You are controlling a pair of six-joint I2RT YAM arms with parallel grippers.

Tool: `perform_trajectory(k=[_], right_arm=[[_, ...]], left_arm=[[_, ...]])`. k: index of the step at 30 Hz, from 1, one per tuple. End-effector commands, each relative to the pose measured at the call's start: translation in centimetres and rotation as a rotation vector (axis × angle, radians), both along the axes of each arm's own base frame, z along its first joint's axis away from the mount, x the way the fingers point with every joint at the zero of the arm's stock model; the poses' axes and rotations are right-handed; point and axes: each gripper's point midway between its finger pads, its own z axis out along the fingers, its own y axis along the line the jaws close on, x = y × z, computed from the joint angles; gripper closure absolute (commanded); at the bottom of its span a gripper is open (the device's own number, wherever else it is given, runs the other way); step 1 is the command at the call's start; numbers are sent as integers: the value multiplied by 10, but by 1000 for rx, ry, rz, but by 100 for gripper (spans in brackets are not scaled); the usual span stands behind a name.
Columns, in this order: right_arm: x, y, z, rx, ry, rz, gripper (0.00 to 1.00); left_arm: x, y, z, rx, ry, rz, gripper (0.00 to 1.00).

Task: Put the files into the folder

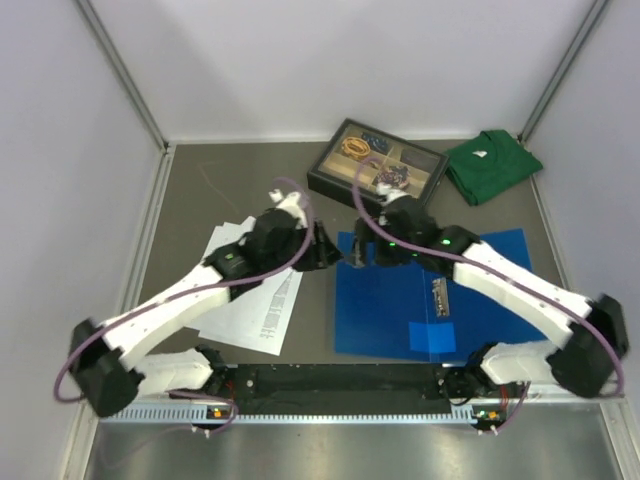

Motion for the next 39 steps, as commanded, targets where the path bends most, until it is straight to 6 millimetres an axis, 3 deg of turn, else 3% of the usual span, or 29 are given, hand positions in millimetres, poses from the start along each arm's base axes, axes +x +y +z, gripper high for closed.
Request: perform_trajectory(k=[1, 2, 3, 4, 6, 7, 9, 14, 17, 19, 21, 24, 25, 26, 30, 34, 36, 39], right_arm=[[6, -103, -14, -123, 28, -336, 14], [13, -139, -11, -103, 31, -458, 15], [6, -153, -27, -97, 74, -490, 16], [6, -165, -30, -83, 80, -526, 17], [5, -197, -37, -65, 78, -641, 19], [4, -206, -39, -77, 74, -669, 19], [5, -223, -48, -112, 79, -724, 20], [15, -228, -87, -126, 154, -744, 21], [28, -220, -114, -139, 205, -680, 21], [28, -200, -134, -92, 282, -591, 21], [36, -178, -140, -49, 283, -506, 21], [38, -145, -153, -132, 293, -413, 21], [37, -134, -154, -117, 298, -394, 20], [37, -111, -154, -53, 298, -338, 20], [34, -72, -145, 81, 328, -296, 21], [38, -77, -131, 71, 299, -339, 20], [42, -85, -115, 61, 244, -374, 20], [44, -103, -106, 15, 200, -422, 19]], left_arm=[[6, -88, 20, -141, -26, -193, 42], [9, -105, -9, -99, 26, -216, 42], [10, -117, -19, -87, 42, -240, 43], [10, -131, -43, -42, 118, -271, 46], [13, -138, -66, -7, 174, -270, 51], [16, -136, -88, 26, 197, -245, 51], [19, -124, -110, 68, 220, -201, 51], [29, -63, -173, 193, 290, -72, 48], [25, -39, -205, 240, 354, -57, 49], [24, -24, -222, 310, 354, -40, 49], [25, -17, -229, 345, 352, -25, 50], [28, -8, -233, 370, 343, 1, 50], [29, -4, -229, 384, 337, 13, 50], [31, 1, -226, 406, 323, 22, 50], [43, 10, -202, 451, 255, 54, 49], [43, -1, -184, 426, 252, 5, 48], [39, -19, -175, 361, 262, -62, 48], [37, -33, -177, 324, 277, -92, 48]])
